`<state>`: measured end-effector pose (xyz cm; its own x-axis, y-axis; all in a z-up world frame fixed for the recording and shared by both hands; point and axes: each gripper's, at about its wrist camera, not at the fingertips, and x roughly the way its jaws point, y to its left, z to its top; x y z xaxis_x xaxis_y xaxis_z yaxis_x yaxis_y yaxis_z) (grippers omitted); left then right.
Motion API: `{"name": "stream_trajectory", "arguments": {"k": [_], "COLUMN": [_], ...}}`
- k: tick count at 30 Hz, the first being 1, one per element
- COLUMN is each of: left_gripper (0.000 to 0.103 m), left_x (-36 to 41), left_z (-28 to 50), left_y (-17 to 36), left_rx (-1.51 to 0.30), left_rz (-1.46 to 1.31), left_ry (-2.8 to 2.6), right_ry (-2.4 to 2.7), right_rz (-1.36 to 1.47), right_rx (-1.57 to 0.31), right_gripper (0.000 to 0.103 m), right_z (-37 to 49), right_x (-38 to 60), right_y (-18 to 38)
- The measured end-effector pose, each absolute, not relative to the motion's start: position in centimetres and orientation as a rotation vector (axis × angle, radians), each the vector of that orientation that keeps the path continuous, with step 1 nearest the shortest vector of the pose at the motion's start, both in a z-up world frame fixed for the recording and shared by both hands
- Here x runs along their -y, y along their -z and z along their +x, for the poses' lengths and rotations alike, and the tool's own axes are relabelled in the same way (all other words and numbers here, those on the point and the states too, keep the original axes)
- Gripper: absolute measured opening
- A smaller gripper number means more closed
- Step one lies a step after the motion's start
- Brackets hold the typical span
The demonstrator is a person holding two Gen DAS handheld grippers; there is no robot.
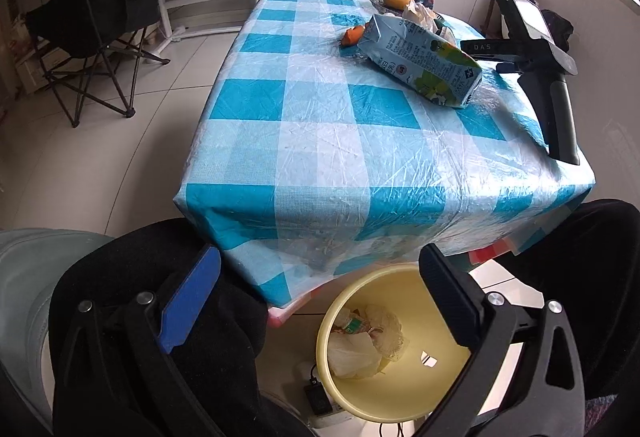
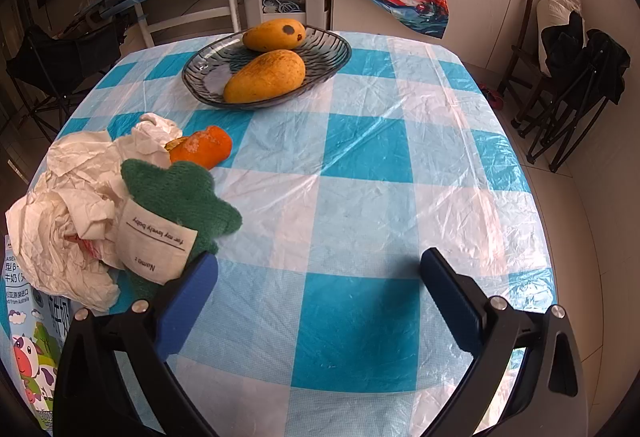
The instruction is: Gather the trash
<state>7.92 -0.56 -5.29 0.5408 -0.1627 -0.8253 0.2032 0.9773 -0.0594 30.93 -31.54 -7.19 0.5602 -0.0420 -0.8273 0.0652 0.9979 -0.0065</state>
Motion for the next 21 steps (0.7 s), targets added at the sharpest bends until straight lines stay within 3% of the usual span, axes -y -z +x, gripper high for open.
{"name": "stream_trajectory", "arguments": {"k": [21], "left_gripper": [0.096], "left_x": [0.3], "left_z": [8.6], "left_y": [5.7], "left_rx": [-1.003], "left_rz": [-0.074], "left_ry": [0.325], "right_ry": [0.063], "right_rz": [0.026], "right_rx": [-0.974], "right_gripper": [0.097], "right_z": [30.8], "right_x": [31.5], "right_y": [7.2]}}
